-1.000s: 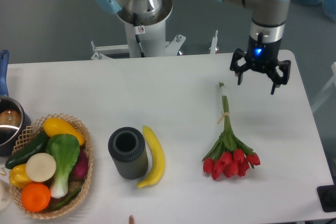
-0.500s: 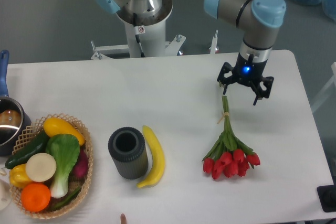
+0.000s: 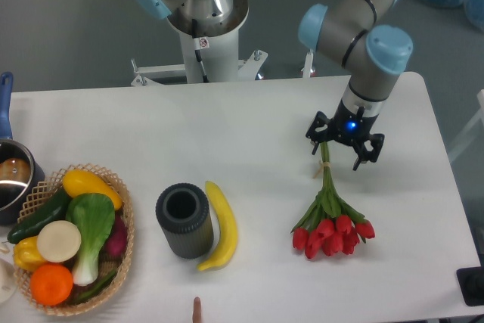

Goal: Pick up the flowers from the table
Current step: 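Move the open gripper over the tulip stems and lower it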

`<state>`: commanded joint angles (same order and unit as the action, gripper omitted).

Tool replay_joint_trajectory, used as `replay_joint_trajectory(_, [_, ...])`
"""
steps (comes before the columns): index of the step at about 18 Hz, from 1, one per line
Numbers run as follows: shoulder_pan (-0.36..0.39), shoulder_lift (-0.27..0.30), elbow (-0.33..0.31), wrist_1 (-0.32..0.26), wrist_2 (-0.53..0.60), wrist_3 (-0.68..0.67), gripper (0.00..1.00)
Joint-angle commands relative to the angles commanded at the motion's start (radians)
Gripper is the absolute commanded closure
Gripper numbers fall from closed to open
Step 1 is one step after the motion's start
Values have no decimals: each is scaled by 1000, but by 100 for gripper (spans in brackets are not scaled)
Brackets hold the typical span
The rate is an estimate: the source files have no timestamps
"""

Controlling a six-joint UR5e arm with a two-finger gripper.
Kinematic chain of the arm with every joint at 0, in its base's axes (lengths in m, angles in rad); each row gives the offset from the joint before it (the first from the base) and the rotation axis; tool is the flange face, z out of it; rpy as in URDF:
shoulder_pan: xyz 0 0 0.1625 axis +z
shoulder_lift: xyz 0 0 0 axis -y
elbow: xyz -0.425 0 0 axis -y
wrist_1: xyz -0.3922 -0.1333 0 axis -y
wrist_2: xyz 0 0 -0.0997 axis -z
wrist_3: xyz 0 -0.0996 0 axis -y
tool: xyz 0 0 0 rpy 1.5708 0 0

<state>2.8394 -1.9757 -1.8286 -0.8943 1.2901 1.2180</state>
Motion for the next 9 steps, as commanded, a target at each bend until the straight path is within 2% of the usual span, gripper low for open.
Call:
replay_joint_trajectory(6, [-6, -37, 3, -2, -23, -8, 0])
replay_joint_trajectory(9, [-24, -66, 31, 6, -31, -73, 0])
